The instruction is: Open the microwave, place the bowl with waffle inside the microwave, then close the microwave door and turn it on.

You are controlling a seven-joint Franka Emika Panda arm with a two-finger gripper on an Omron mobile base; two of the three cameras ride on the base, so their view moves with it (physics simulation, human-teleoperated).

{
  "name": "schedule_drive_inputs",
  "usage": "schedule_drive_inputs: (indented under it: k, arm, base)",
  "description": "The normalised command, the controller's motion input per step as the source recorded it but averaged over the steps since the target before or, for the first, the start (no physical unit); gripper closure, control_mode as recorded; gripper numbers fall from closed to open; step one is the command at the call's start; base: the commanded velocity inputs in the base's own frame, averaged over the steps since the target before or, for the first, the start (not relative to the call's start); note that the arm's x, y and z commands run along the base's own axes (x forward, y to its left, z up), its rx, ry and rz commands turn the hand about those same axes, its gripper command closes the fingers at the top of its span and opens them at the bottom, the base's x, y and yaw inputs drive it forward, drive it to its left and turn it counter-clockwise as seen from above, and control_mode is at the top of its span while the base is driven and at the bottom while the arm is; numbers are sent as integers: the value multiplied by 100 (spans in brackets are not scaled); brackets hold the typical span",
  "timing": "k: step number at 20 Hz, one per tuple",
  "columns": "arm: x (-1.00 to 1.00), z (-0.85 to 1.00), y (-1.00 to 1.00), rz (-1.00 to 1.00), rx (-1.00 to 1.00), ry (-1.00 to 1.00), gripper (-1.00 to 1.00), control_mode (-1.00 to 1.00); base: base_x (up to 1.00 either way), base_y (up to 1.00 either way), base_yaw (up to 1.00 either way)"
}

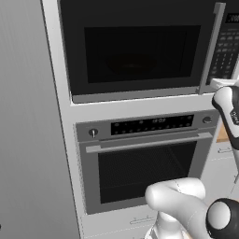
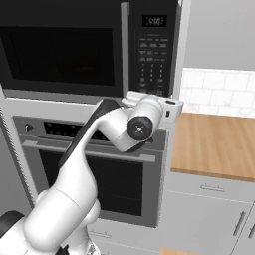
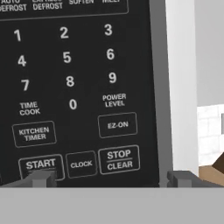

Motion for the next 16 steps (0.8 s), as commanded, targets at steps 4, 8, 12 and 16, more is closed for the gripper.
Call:
schedule_drive_inputs:
  k: [4,8,12,16]
  arm:
    - [8,7,0,0,0,0,-100,-100]
    - [4,0,0,0,0,0,-100,-100]
    - [0,0,0,0,0,0,-100,-100]
    - [0,0,0,0,0,0,-100,-100]
  base:
    - [0,0,0]
    - [0,0,0]
    - [0,0,0]
    - [0,0,0]
